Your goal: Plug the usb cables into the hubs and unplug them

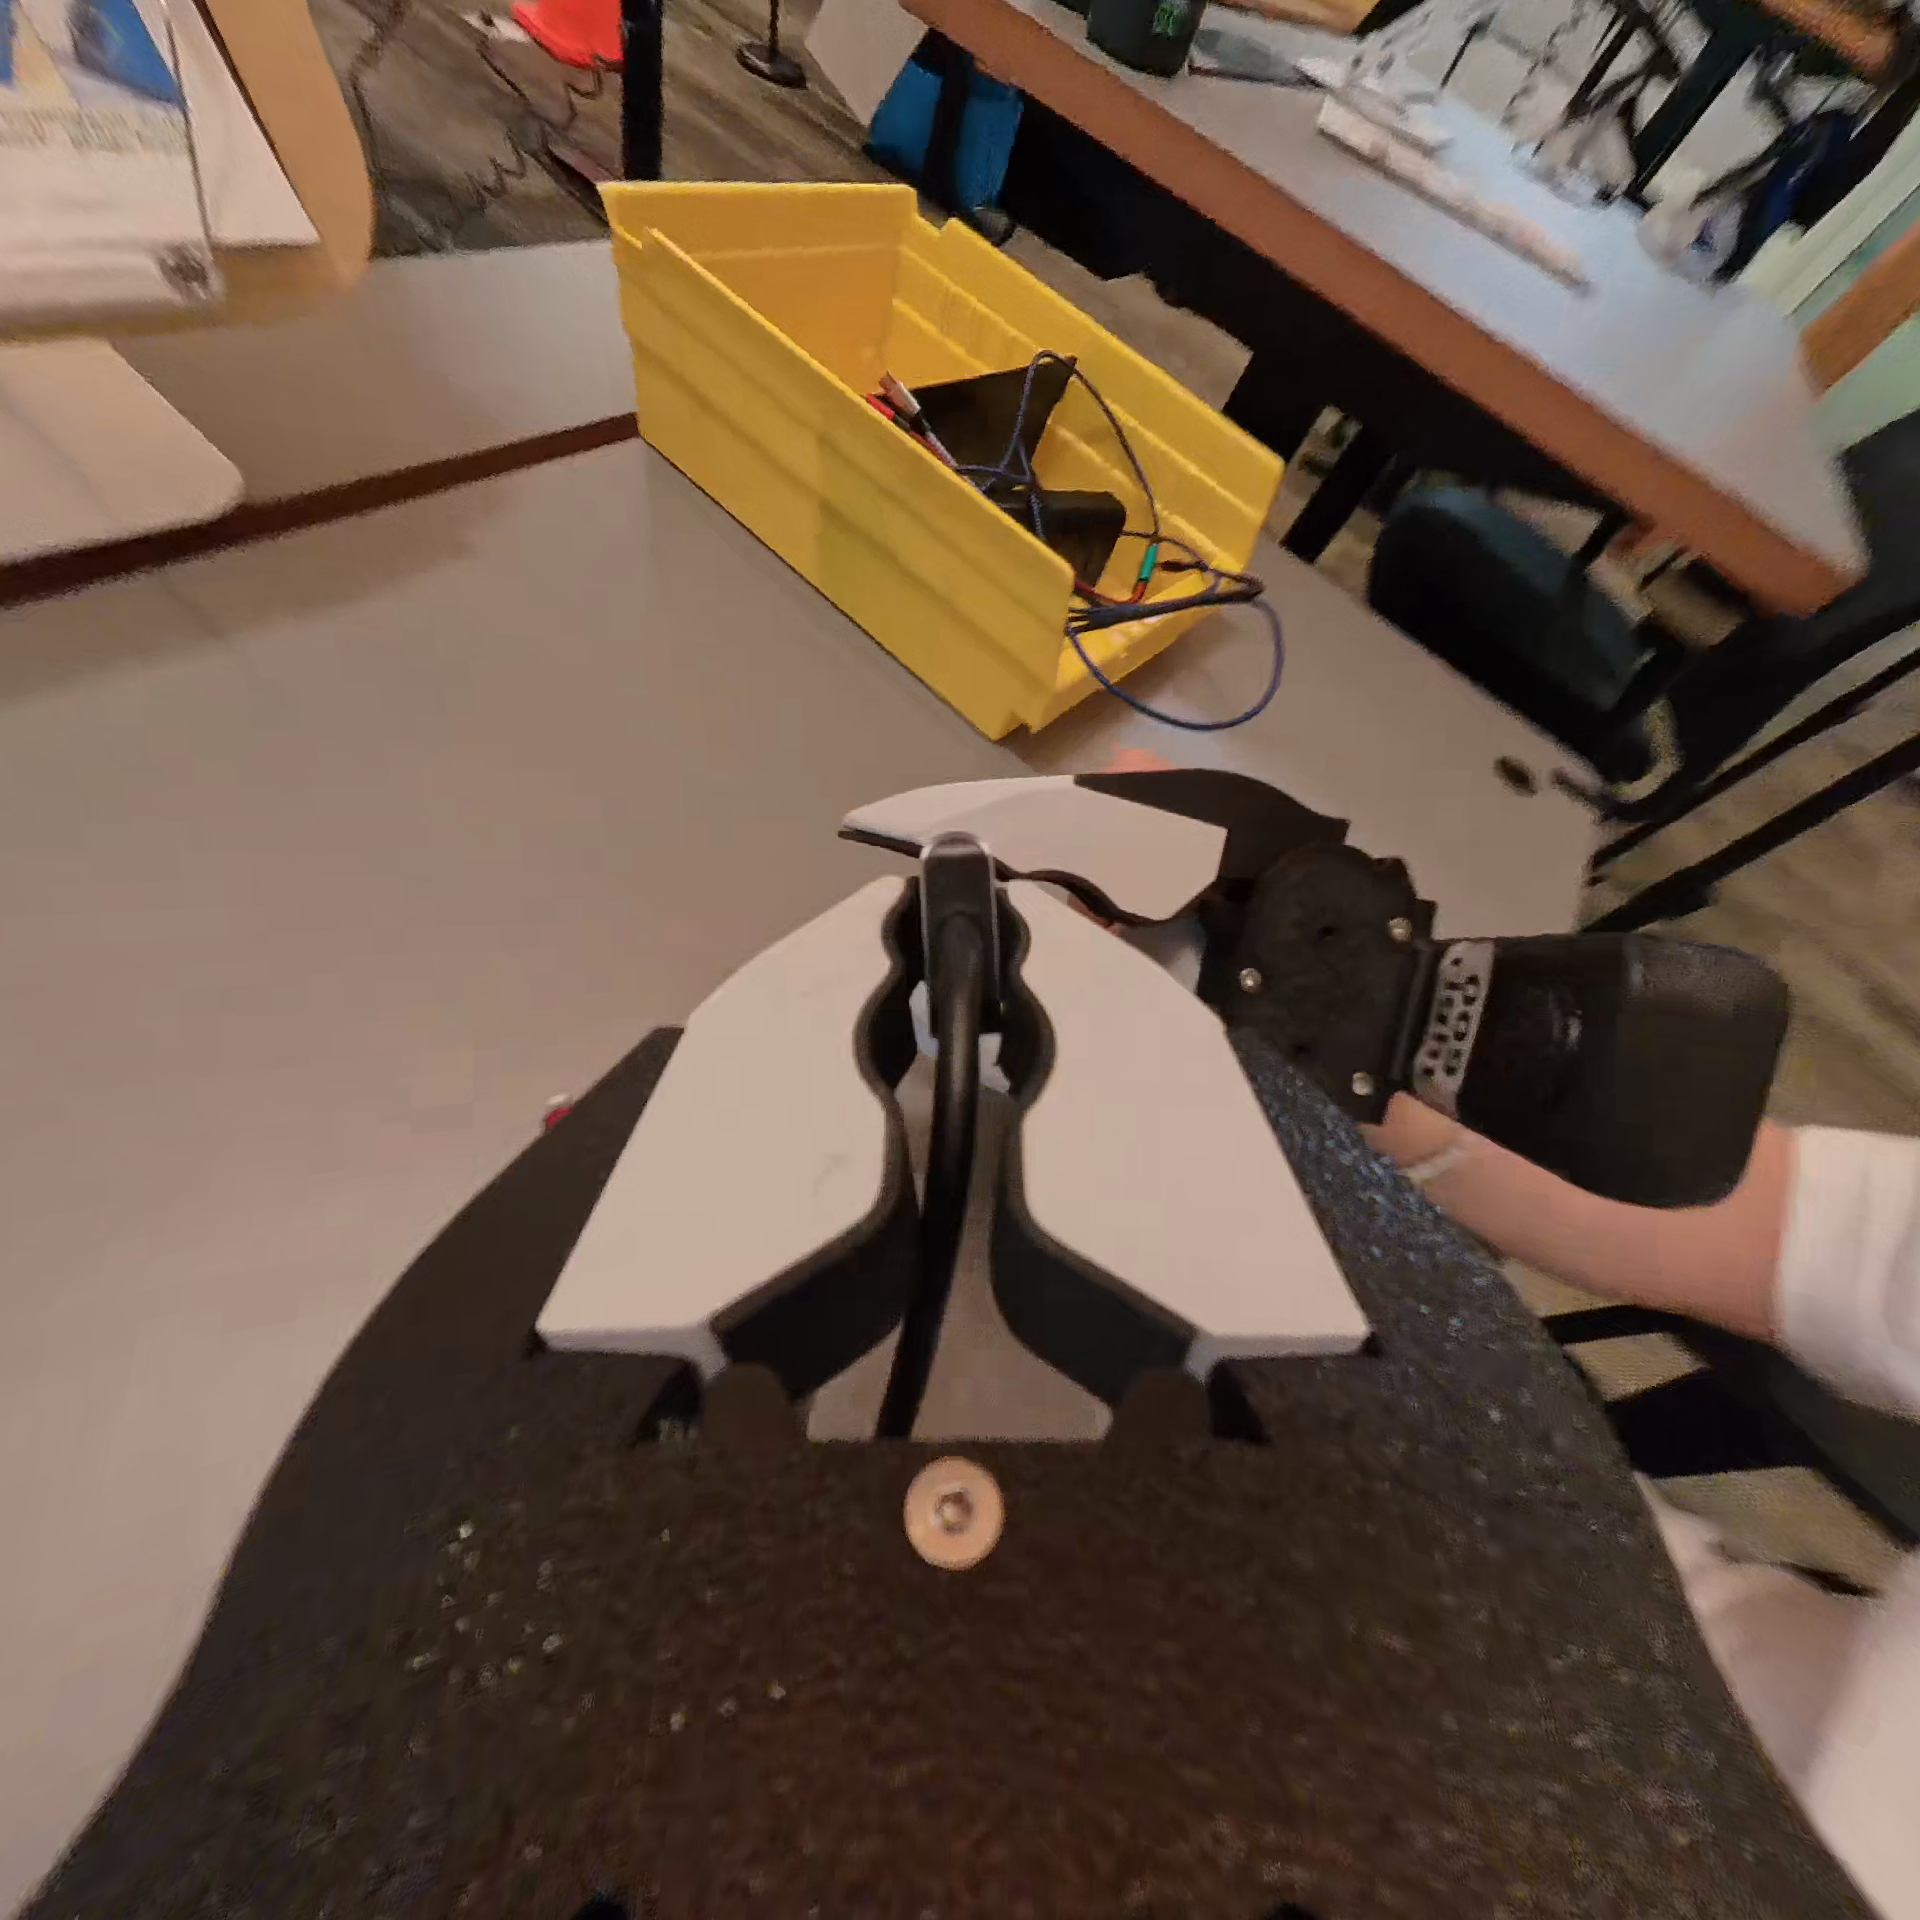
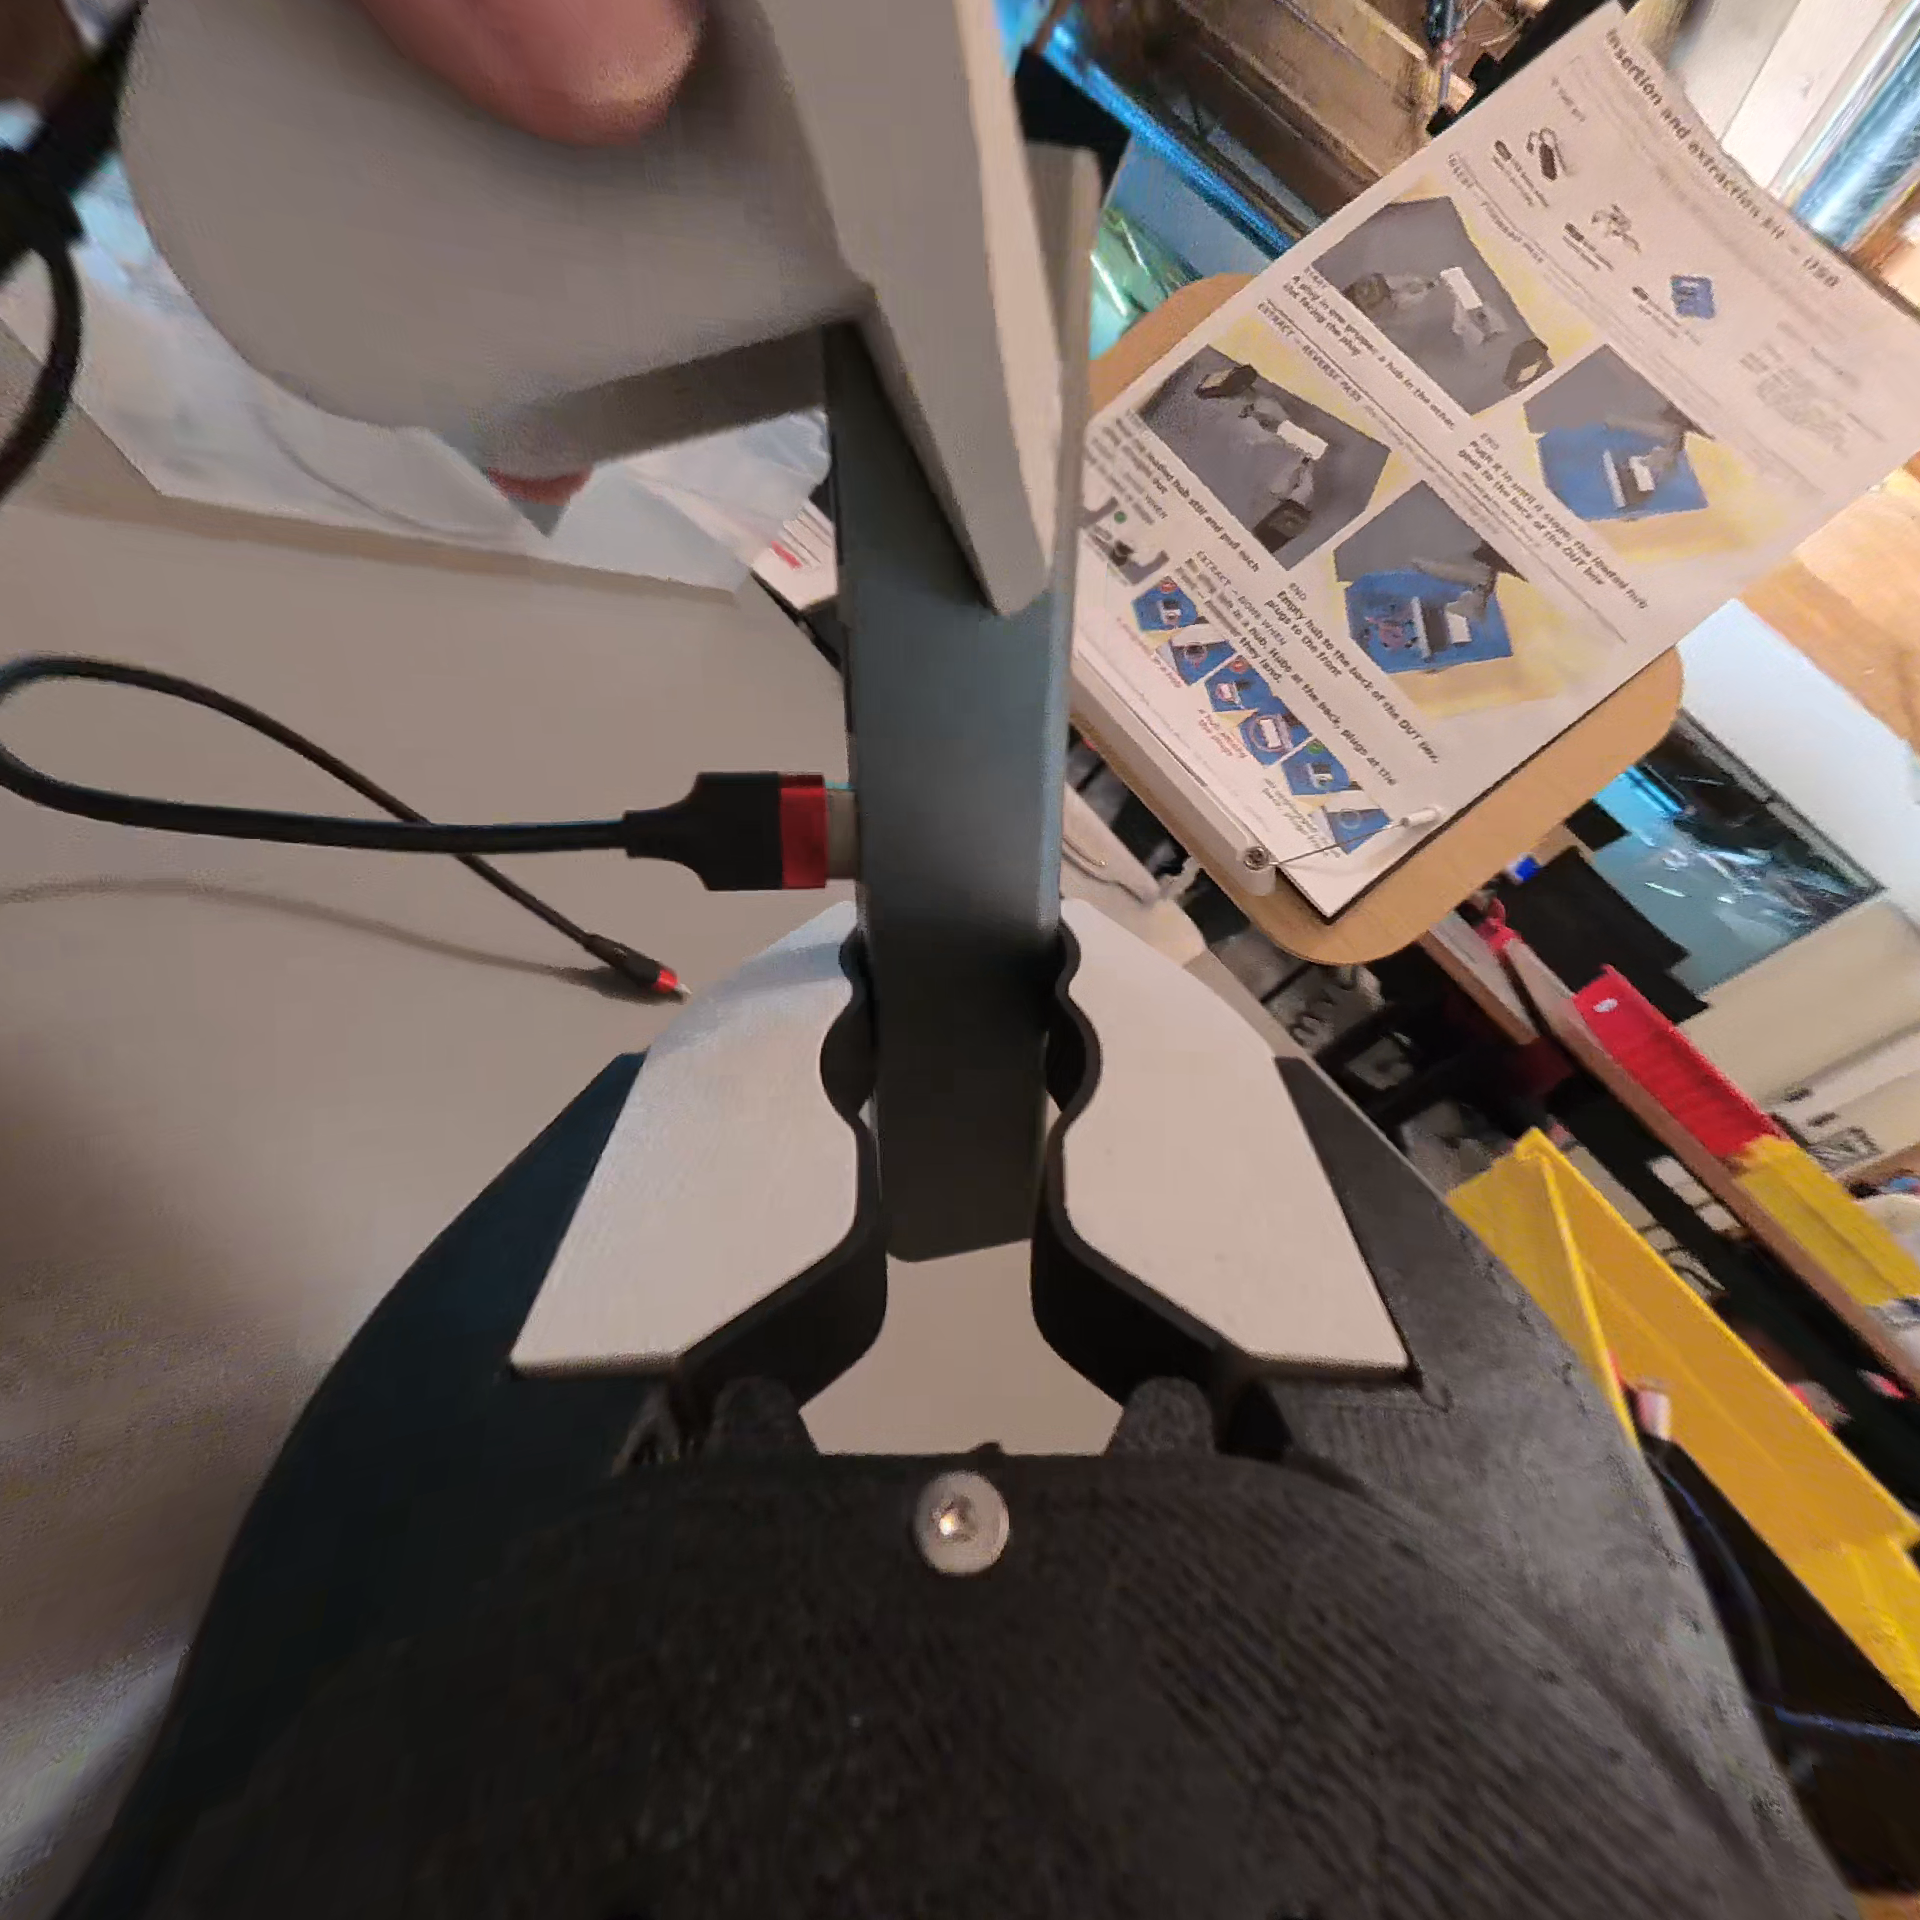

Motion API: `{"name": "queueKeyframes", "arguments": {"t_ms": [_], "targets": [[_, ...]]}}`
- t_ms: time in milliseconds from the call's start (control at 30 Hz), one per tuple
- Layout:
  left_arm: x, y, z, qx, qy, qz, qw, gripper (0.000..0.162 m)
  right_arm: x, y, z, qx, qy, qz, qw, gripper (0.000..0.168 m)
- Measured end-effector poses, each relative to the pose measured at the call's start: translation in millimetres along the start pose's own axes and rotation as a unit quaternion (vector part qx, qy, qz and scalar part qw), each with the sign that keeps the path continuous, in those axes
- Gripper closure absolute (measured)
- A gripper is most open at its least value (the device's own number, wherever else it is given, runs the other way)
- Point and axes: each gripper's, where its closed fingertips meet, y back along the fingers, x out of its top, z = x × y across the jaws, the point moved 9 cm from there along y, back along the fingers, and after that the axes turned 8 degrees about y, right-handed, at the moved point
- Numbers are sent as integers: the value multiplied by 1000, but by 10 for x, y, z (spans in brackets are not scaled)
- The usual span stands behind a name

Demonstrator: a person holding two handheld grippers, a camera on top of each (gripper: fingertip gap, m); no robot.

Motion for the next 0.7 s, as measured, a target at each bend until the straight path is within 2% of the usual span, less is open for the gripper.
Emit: {"name": "queueKeyframes", "arguments": {"t_ms": [100,233,367,533,700], "targets": [[8,17,-156,-58,104,9,993,152,-24,22,44,23,-42,51,998,138],[-101,11,-378,-131,250,28,959,152,-62,24,67,75,-117,129,982,130],[-215,-10,-523,-180,335,29,924,152,-67,35,51,87,-107,146,980,129],[-203,12,-567,-202,329,18,922,147,-64,29,33,141,-147,149,968,135],[-118,46,-570,-185,274,-11,944,150,-82,38,68,209,-243,193,927,136]]}}
